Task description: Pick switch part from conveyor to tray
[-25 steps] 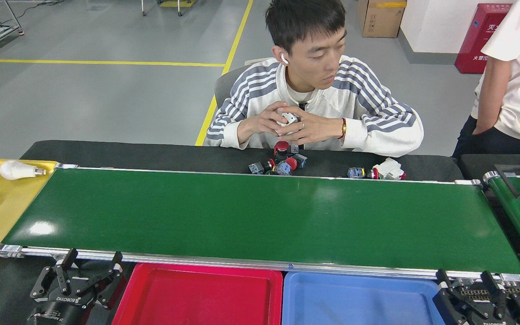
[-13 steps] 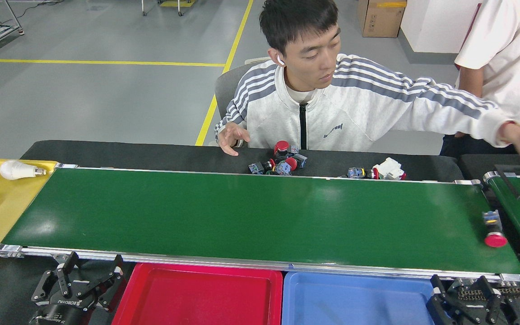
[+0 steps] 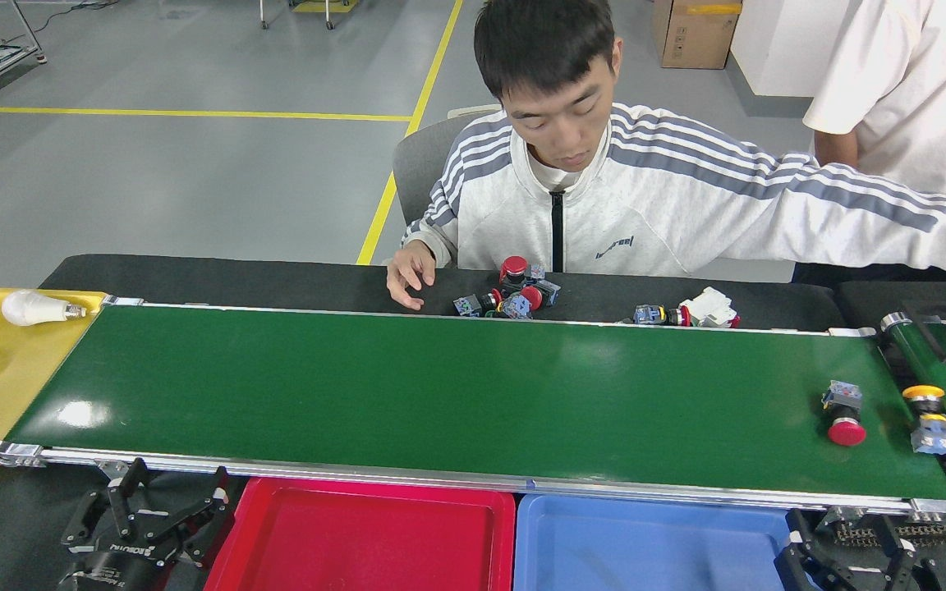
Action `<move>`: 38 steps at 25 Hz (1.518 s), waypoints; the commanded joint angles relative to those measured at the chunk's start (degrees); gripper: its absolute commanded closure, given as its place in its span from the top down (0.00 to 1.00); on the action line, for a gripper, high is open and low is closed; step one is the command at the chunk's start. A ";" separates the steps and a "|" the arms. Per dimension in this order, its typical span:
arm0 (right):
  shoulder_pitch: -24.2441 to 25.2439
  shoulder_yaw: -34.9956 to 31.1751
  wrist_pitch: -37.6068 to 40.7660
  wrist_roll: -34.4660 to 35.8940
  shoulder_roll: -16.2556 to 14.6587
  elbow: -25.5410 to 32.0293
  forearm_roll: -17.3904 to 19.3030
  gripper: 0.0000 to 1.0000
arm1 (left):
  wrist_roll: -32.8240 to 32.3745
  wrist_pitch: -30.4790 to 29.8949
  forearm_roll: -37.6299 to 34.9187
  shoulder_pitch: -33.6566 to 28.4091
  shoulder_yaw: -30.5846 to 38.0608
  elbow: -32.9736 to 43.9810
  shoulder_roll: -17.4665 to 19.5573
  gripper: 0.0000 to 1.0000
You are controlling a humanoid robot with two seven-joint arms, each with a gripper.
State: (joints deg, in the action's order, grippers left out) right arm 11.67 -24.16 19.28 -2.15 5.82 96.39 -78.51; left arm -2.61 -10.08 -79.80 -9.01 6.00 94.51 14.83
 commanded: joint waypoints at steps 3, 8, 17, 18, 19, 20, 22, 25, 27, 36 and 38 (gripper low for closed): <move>-3.14 -0.01 -0.91 -0.84 -2.04 -2.08 -0.15 0.98 | 0.33 -1.78 0.43 0.13 0.51 0.59 0.11 1.00; -8.68 1.83 -8.38 -4.09 -5.03 -5.59 -0.59 0.98 | 0.33 -2.05 0.78 -0.31 0.51 0.41 0.28 1.00; -14.39 10.54 -18.14 -5.23 -6.96 -12.01 -0.50 0.98 | -0.03 -2.93 0.78 -0.31 0.51 0.50 0.20 1.00; -15.54 11.59 -19.37 -5.23 -6.79 -12.71 -0.50 0.98 | -0.03 -2.93 0.78 -0.31 0.51 0.59 0.20 1.00; -16.50 13.26 -20.69 -5.23 -6.96 -13.50 -0.50 0.98 | -0.03 -2.84 0.78 -0.31 0.51 0.59 0.11 1.00; -17.21 14.85 -21.74 -5.41 -7.05 -14.38 -0.50 0.98 | -0.03 -2.84 0.69 -0.39 0.51 0.50 0.11 1.00; -19.23 17.66 -23.41 -6.38 -7.05 -16.67 -0.32 0.98 | -0.03 -2.66 0.61 -0.39 0.51 0.50 0.20 1.00; -22.04 19.77 -25.79 -6.82 -6.79 -20.01 0.03 0.97 | -0.03 -2.84 0.34 -0.48 0.51 0.23 0.37 1.00; -23.36 19.86 -26.31 -7.17 -6.88 -21.15 0.47 0.73 | -0.03 -3.01 0.26 -0.83 0.42 0.32 0.46 1.00; -22.92 22.32 -22.27 -7.78 -7.23 -20.27 0.47 0.02 | -0.03 -4.33 0.43 -2.15 0.51 0.94 0.90 1.00; -21.60 22.40 -19.19 -7.61 -7.23 -17.99 0.47 0.02 | -0.03 -4.60 0.61 -2.15 0.51 0.94 0.81 1.00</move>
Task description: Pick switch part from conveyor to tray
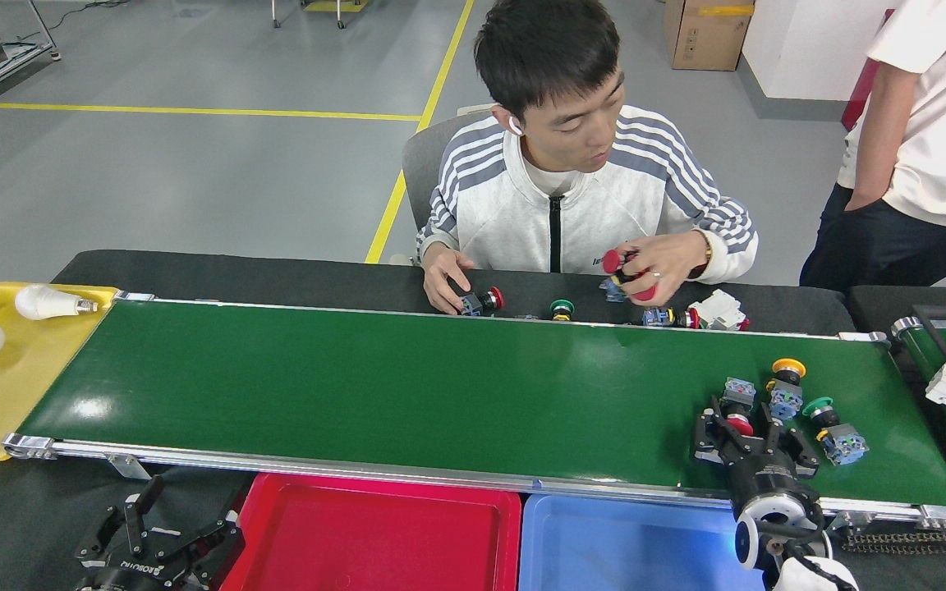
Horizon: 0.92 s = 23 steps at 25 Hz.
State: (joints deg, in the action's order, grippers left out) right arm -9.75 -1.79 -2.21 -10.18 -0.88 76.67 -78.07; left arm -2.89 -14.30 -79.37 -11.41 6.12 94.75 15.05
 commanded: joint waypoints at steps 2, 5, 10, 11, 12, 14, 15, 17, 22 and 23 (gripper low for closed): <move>1.93 0.12 8.53 0.42 -0.52 6.29 0.03 0.02 | 0.25 -1.79 0.18 0.24 0.39 0.96 0.16 1.00; 4.04 2.32 25.85 0.78 -0.17 11.84 0.03 0.02 | 0.25 -1.79 0.18 0.24 0.39 1.67 -0.19 1.00; 3.60 14.63 45.54 1.83 0.71 12.10 -0.50 0.71 | 0.25 -0.12 0.18 0.24 0.39 1.67 -0.28 1.00; 3.25 17.52 45.80 1.83 0.80 11.05 -0.32 1.00 | 0.25 1.11 0.18 0.24 0.39 1.76 -0.37 1.00; 2.63 19.63 45.89 1.83 0.80 9.47 -0.24 1.00 | 0.25 2.25 0.18 0.24 0.39 1.84 -0.46 1.00; 2.19 20.69 45.98 1.83 1.06 7.62 -0.15 1.00 | 0.25 3.57 0.18 0.24 0.39 2.02 -0.46 1.00; 2.19 20.69 45.98 1.83 1.23 7.62 -0.15 1.00 | 0.25 3.57 0.27 0.24 0.39 2.02 -0.46 1.00; 2.46 19.64 45.28 1.74 1.59 8.41 0.64 1.00 | 0.25 3.66 0.27 0.33 0.30 2.02 -0.37 1.00; 14.67 -0.49 31.22 1.92 4.40 19.31 6.27 0.96 | 0.25 3.66 0.36 0.77 0.39 2.11 -0.55 1.00; 18.98 -5.15 27.00 2.71 5.80 22.21 6.36 0.96 | 0.25 3.66 0.36 0.68 0.39 2.46 -0.55 1.00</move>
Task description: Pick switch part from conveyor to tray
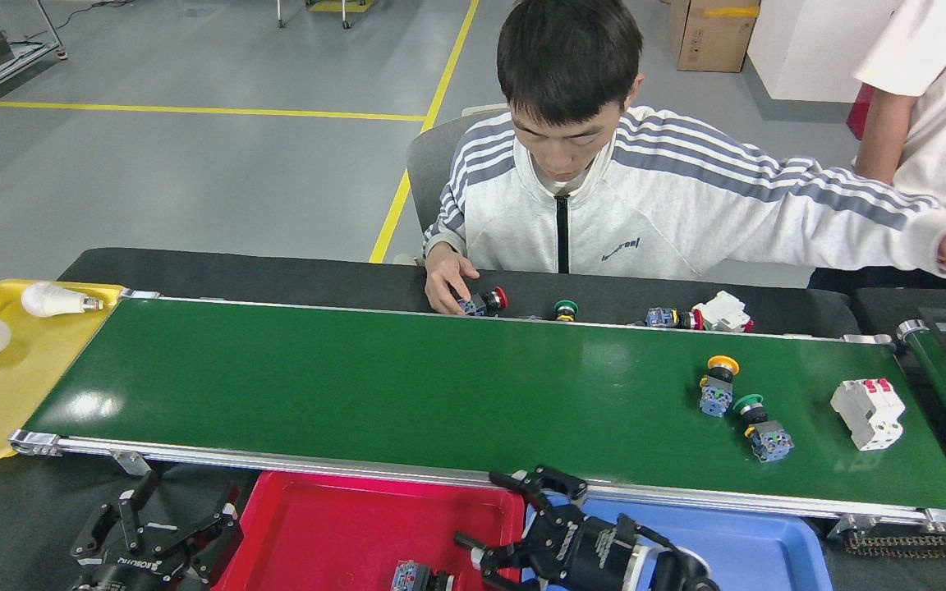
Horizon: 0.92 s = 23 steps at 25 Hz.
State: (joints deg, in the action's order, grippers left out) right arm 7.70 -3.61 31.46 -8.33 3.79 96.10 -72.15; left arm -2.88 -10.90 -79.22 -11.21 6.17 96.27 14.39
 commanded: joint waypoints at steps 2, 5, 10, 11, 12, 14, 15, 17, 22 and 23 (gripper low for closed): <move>7.15 -9.84 -11.07 5.60 2.19 4.62 0.43 0.96 | 0.25 0.17 0.20 0.40 0.34 1.82 -0.24 1.00; 9.97 -13.71 -13.71 10.79 2.10 4.44 0.34 0.96 | 0.25 0.17 0.20 0.67 0.34 1.99 -0.33 1.00; 4.43 -12.13 -21.27 6.04 0.60 2.95 -1.42 0.97 | 0.25 0.00 0.20 0.76 0.60 1.82 0.46 1.00; 2.85 -11.07 -20.92 4.46 0.08 1.98 -2.12 0.97 | 0.25 0.00 0.29 0.67 0.95 1.91 0.46 1.00; 0.65 -9.23 -21.44 2.62 -0.71 0.31 -2.82 0.97 | 0.25 -0.09 0.29 0.49 1.22 1.99 0.37 1.00; -5.59 -5.28 -21.53 0.68 -2.65 -4.51 -3.18 0.98 | 0.25 -0.44 0.29 0.32 1.30 1.91 0.37 1.00; -7.96 -3.61 -21.62 0.33 -3.44 -6.63 -3.26 0.98 | 0.25 -0.44 0.29 0.32 1.57 1.82 0.46 1.00; -10.69 -0.52 -21.80 -0.02 -4.93 -9.44 -3.44 0.98 | 0.25 -0.44 0.29 0.32 1.57 1.91 0.46 1.00; -12.97 5.89 -21.80 -2.13 -5.37 -11.38 -3.35 0.98 | 0.25 -0.44 0.29 0.40 1.57 1.64 0.46 1.00; -12.97 6.33 -21.80 -2.57 -5.37 -11.38 -3.35 0.98 | 0.25 -0.44 0.29 0.40 1.57 1.73 0.55 1.00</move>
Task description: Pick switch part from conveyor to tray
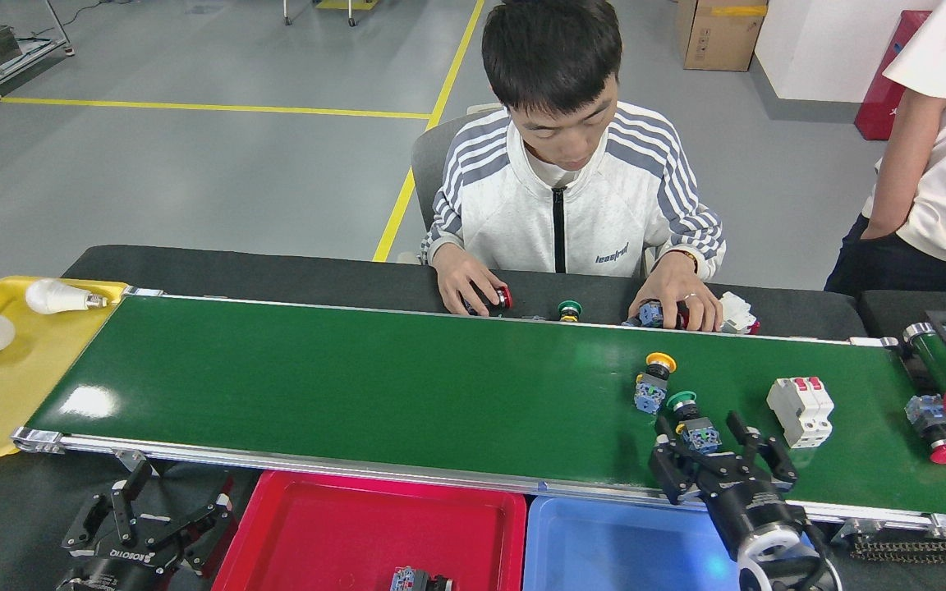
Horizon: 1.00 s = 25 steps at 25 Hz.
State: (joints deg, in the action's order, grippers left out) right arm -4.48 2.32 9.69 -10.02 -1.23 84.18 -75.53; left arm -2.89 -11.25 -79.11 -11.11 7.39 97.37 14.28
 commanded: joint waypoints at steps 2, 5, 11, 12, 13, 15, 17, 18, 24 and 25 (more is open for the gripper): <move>-0.97 0.58 -0.11 -0.97 -0.18 0.11 -0.05 0.98 | 0.25 -0.26 0.19 0.21 0.35 0.62 0.66 1.00; -3.25 1.89 -0.29 -1.41 0.35 -2.44 -0.14 0.98 | 0.25 -0.35 0.19 0.21 0.35 0.80 0.66 1.00; -11.34 5.76 -5.12 -1.41 2.81 -11.32 -0.93 0.98 | 0.25 -0.52 0.19 0.30 0.17 0.62 1.45 1.00; -12.83 6.90 -6.44 -1.41 2.90 -12.90 -0.93 0.98 | 0.25 -0.52 0.19 0.30 0.00 0.62 1.45 1.00; -14.77 8.49 -7.67 -1.32 2.99 -15.01 -0.85 0.98 | 0.25 -0.52 0.19 0.21 -0.18 0.71 1.45 1.00; -18.10 10.33 -9.17 -0.97 3.43 -19.05 -0.50 0.98 | 0.25 -0.61 0.10 0.04 -0.35 0.71 1.45 1.00; -20.92 10.77 -9.61 -0.97 4.66 -22.39 -0.49 0.98 | 0.25 -0.52 0.01 -0.05 -0.44 0.89 1.19 1.00; -22.15 10.77 -9.61 -0.88 5.36 -24.06 -0.49 0.98 | 0.25 -0.44 0.01 0.13 -0.35 0.80 1.10 1.00; -25.31 13.67 -8.99 -1.14 5.98 -27.93 -0.49 0.55 | 0.25 -0.61 0.10 0.65 -0.44 0.54 1.28 1.00; -25.31 14.64 -8.90 -1.32 5.54 -27.93 -0.41 0.37 | 0.25 -0.61 0.19 0.65 -0.35 0.62 1.28 1.00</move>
State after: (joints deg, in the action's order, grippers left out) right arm -28.44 16.14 -0.04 -11.27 4.74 55.76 -76.13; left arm -2.89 -11.96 -79.11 -11.01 6.79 97.31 15.03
